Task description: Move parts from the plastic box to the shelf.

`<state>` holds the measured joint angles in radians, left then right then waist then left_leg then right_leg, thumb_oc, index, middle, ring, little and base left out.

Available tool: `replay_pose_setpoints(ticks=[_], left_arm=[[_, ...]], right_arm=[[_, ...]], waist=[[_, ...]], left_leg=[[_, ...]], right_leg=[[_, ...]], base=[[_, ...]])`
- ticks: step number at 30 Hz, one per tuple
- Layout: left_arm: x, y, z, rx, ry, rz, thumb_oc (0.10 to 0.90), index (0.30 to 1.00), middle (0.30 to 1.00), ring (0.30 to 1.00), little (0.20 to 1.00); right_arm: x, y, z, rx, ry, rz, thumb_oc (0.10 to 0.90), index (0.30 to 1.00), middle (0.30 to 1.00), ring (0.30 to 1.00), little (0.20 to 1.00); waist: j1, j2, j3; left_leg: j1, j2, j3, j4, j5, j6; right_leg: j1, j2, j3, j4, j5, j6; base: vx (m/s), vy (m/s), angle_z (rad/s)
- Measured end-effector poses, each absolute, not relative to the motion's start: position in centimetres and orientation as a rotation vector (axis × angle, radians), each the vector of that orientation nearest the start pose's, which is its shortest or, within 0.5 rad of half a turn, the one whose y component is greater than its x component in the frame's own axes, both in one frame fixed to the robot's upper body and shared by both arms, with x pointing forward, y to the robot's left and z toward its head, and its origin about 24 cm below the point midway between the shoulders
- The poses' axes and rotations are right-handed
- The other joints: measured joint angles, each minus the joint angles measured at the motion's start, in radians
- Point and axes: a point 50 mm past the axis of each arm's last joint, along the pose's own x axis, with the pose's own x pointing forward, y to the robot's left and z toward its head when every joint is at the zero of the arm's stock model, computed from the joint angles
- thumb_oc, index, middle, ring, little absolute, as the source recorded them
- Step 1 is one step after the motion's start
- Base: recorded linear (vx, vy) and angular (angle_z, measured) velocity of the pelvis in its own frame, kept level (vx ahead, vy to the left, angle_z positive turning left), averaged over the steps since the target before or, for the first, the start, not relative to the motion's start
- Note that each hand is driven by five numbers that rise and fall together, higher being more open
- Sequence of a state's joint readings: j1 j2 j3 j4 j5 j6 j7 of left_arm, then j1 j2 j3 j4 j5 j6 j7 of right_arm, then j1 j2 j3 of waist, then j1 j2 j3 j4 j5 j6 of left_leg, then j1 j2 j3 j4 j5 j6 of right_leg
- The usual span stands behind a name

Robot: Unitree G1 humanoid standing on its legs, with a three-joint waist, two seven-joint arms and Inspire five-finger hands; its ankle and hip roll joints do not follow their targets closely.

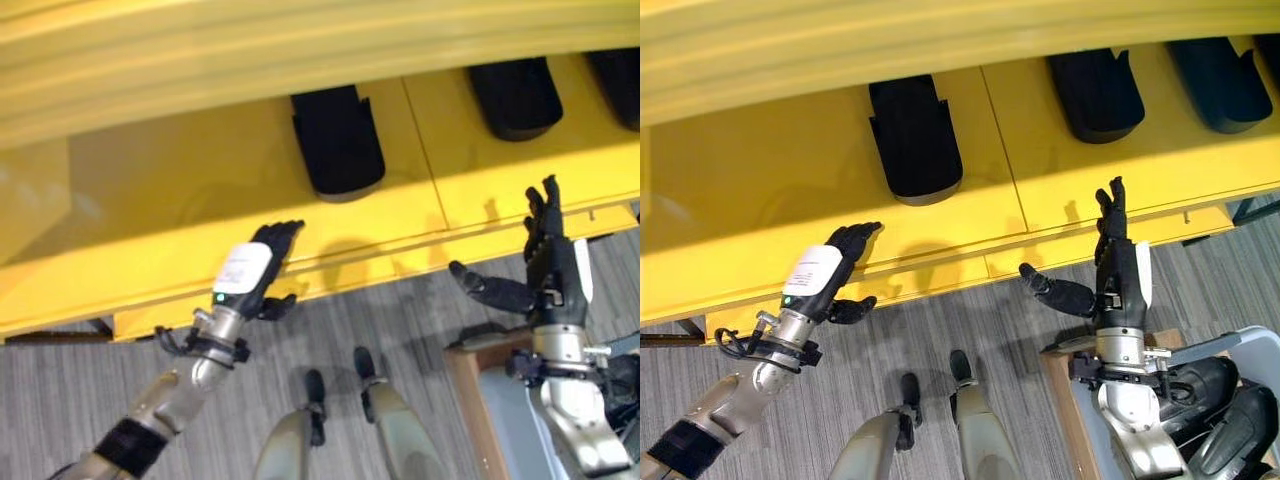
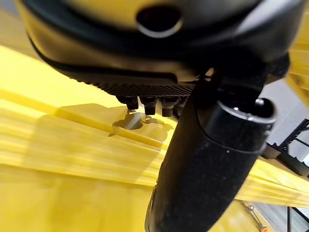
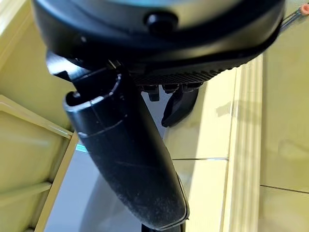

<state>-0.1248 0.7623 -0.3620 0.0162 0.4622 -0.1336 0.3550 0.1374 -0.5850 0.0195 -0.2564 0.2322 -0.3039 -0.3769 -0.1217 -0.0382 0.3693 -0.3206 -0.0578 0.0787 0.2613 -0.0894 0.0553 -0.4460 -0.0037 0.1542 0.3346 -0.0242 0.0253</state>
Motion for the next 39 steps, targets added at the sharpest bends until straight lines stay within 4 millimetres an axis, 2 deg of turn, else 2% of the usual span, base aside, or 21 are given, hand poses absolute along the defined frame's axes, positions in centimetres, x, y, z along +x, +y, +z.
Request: replay_pose_setpoints(ticks=[10, 17, 21, 32, 39], left_arm=[[25.2, 21.6, 8.4, 1.088, -0.315, -0.085, 0.9, 1.0, 1.0, 1.0, 1.0], [24.8, 22.5, 8.3, 1.093, -0.281, -0.069, 0.9, 1.0, 1.0, 1.0, 1.0], [24.8, 22.6, 8.6, 1.092, -0.287, -0.072, 0.9, 1.0, 1.0, 1.0, 1.0], [24.9, 22.8, 8.8, 1.065, -0.272, -0.088, 0.9, 1.0, 1.0, 1.0, 1.0], [24.9, 23.2, 8.6, 1.051, -0.236, -0.113, 0.9, 1.0, 1.0, 1.0, 1.0]], right_arm=[[21.9, -25.4, 14.9, -0.537, -0.528, -0.264, 0.9, 1.0, 1.0, 1.0, 1.0], [22.0, -28.0, 18.7, -0.83, -0.6, -0.335, 0.9, 1.0, 1.0, 1.0, 1.0], [22.3, -28.3, 20.0, -0.866, -0.628, -0.347, 0.9, 1.0, 1.0, 1.0, 1.0], [24.0, -31.1, 23.5, -1.141, -0.547, -0.308, 0.9, 1.0, 1.0, 1.0, 1.0], [25.0, -32.3, 24.3, -1.273, -0.443, -0.245, 0.9, 1.0, 1.0, 1.0, 1.0]], waist=[[0.016, -0.001, 0.0], [0.015, -0.004, 0.0], [0.014, -0.011, -0.002], [0.018, -0.013, -0.003], [0.017, -0.013, -0.003]], left_leg=[[0.007, 0.0, -0.004, 0.004, 0.0, 0.0], [0.008, 0.002, -0.002, 0.002, 0.0, 0.0], [0.008, 0.003, -0.002, 0.0, 0.0, 0.0], [0.011, 0.002, -0.002, 0.002, 0.0, 0.0], [0.027, 0.002, -0.002, 0.005, 0.0, 0.0]], right_leg=[[0.011, 0.0, -0.002, -0.002, 0.001, 0.0], [0.016, 0.001, 0.0, -0.015, 0.006, 0.001], [0.017, 0.002, 0.0, -0.02, 0.008, 0.0], [0.02, 0.002, 0.001, -0.016, 0.008, 0.0], [0.037, 0.001, 0.001, -0.015, 0.008, 0.0]], base=[[0.0, 0.0, 0.0], [0.0, 0.0, 0.0], [0.0, 0.0, 0.0], [0.0, 0.0, 0.0], [0.0, -0.005, 0.0]])
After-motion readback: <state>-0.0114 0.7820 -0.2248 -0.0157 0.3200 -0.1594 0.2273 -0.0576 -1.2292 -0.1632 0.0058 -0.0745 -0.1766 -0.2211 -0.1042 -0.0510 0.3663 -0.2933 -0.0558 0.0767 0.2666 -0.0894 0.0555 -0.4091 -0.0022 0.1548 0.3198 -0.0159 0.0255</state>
